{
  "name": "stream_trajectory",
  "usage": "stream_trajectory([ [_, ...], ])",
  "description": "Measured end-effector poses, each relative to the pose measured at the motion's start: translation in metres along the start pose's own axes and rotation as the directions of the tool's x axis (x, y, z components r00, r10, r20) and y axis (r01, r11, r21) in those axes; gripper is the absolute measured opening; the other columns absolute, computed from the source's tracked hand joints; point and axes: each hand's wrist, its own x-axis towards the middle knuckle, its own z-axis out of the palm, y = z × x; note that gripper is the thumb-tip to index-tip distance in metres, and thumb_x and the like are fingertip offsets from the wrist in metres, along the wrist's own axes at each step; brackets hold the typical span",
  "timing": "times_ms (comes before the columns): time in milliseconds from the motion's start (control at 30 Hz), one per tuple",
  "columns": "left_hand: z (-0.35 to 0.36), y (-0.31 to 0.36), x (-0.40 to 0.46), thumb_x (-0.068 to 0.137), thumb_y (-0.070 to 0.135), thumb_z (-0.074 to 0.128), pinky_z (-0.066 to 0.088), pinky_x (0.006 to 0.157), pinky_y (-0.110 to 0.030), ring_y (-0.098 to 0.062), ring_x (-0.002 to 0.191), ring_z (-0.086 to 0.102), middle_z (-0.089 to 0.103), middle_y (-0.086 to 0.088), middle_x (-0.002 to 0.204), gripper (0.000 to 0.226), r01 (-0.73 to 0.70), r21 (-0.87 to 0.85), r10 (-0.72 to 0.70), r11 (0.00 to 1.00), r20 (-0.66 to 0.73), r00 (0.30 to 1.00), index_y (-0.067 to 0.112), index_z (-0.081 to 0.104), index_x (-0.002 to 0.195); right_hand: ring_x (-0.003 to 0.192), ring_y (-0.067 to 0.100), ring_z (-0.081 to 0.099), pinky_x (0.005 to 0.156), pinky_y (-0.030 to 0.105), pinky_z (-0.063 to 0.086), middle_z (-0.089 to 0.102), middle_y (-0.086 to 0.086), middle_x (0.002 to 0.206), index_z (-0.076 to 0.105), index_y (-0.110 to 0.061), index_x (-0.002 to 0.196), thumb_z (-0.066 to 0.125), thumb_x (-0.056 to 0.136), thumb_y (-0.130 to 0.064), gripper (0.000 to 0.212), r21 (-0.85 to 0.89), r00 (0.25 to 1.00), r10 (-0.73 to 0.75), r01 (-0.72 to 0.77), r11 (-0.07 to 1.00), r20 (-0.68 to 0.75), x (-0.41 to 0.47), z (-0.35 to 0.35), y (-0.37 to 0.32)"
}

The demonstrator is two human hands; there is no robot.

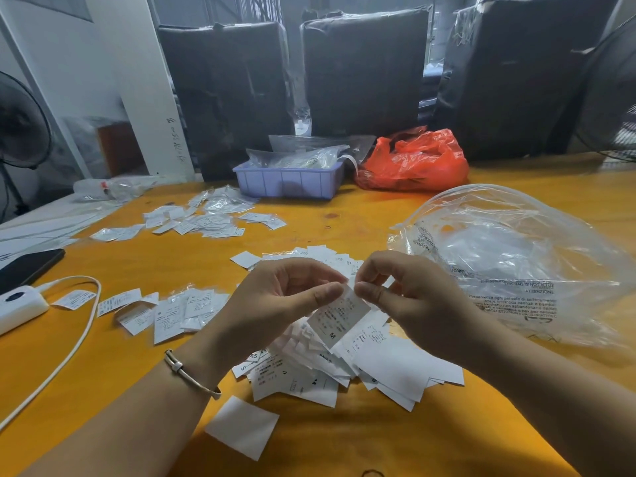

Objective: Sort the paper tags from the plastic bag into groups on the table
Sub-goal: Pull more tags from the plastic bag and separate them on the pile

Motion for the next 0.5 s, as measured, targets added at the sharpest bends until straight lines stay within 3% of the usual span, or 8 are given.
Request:
stream_trajectory([
  [167,0.000,0.000,0.000,0.079,0.024,0.075,0.057,0.074,-0.025,-0.021,0.089,0.073,0.077,-0.005,0.091,0.019,-0.042,0.005,0.042,0.999,0.004,0.999,0.012,0.077,0.093,0.082,0.003,0.051,0.071,0.019,0.042,0.060,-0.008,0.086,0.062,-0.015,0.086,0.059,0.094,-0.021,0.010,-0.119,0.998,-0.062,0.064,0.991,0.020,-0.002,0.005,-0.003],
  [333,0.000,0.001,0.000,0.078,0.017,0.075,0.058,0.075,-0.028,-0.021,0.085,0.072,0.074,-0.006,0.085,0.014,-0.043,-0.020,0.043,0.999,0.035,0.998,0.008,0.072,0.087,0.087,0.003,0.052,0.072,0.023,0.046,0.061,-0.012,0.085,0.061,-0.024,0.085,0.063,0.091,-0.019,0.008,-0.092,0.996,-0.091,0.093,0.991,0.019,-0.003,0.005,-0.004],
  [433,-0.006,0.001,0.000,0.083,0.008,0.075,0.058,0.074,-0.026,-0.019,0.081,0.071,0.073,-0.007,0.082,0.008,-0.023,0.012,0.023,1.000,0.036,0.999,0.004,0.069,0.086,0.085,0.001,0.055,0.071,0.021,0.047,0.061,-0.015,0.085,0.061,-0.025,0.089,0.064,0.088,-0.031,0.006,-0.065,0.996,-0.085,0.085,0.994,-0.007,-0.003,0.006,-0.001],
  [500,-0.018,0.001,0.001,0.084,0.006,0.073,0.056,0.073,-0.023,-0.018,0.082,0.070,0.074,-0.010,0.085,0.004,0.003,0.034,-0.002,0.999,-0.039,0.999,0.005,0.070,0.086,0.084,0.001,0.057,0.069,0.020,0.048,0.062,-0.016,0.086,0.061,-0.027,0.094,0.062,0.086,-0.040,0.016,-0.043,0.997,-0.072,0.071,0.997,-0.029,-0.003,0.006,0.002],
])
